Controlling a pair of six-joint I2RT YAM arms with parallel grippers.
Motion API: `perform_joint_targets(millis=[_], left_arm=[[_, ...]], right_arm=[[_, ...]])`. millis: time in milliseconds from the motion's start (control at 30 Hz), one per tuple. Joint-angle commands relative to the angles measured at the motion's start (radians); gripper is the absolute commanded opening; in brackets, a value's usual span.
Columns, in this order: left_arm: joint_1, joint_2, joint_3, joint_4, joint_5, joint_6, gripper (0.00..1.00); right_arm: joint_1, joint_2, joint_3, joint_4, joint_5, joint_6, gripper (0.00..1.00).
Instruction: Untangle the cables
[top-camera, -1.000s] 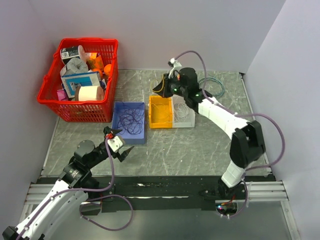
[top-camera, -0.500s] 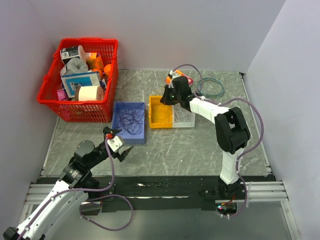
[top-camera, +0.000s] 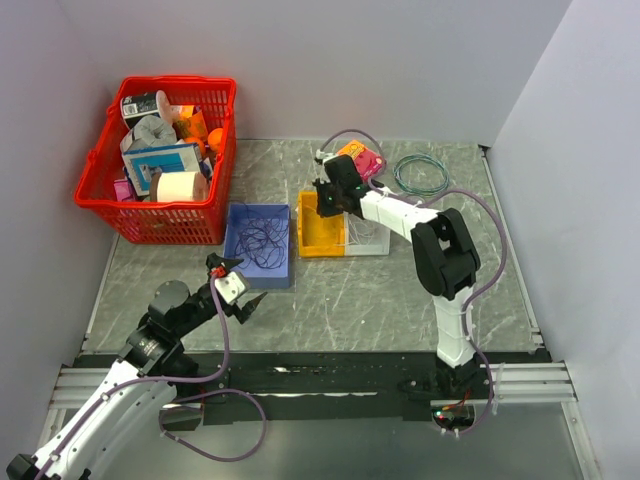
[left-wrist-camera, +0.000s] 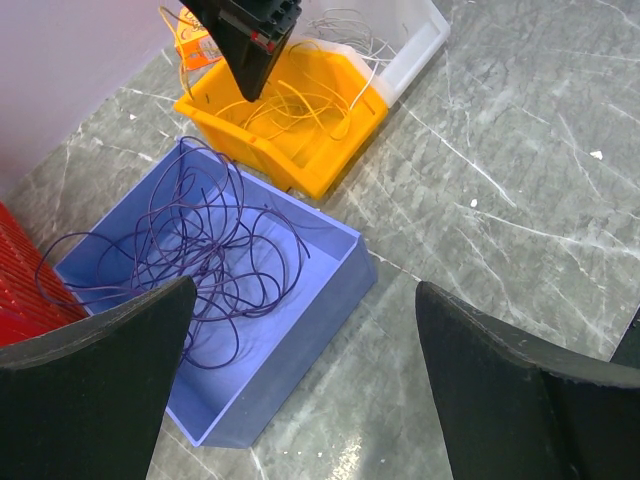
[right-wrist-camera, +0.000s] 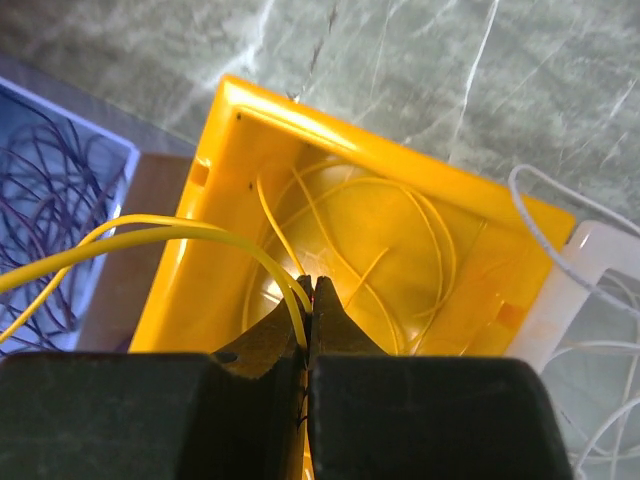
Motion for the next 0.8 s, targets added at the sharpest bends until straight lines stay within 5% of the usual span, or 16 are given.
perform_joint_targets(millis=[0,67,100,200,500,767], left_arm=[[0.005,-0.006,0.000,0.036,0.004,0.002,0.98],[0.007,-0.008,0.000,0.036,0.004,0.004,0.98],[0.005,-0.008,0.000,0.036,0.004,0.002,0.98],[0.005,-0.009,0.000,0.034,0.004,0.002,0.98],[0.005,-0.011,0.001,0.034,0.007,0.005,0.98],[0.007,-0.006,0.000,0.032,0.011,0.007,0.98]], right_arm=[[0.000,0.029,0.092,-0.077,0.037,-0.051,0.05],[-0.002,0.039,0.116,-0.102,0.031,-0.057,0.20],[-0.003,0.036,0.106,-0.100,0.028,-0.060,0.41],[0.000,-0.019,0.040,-0.044,0.015,-0.074,0.59],[-0.002,-0.199,-0.098,0.031,0.032,-0.122,0.68],[0.019,-0.250,-0.045,0.021,-0.087,-0.148,0.75]])
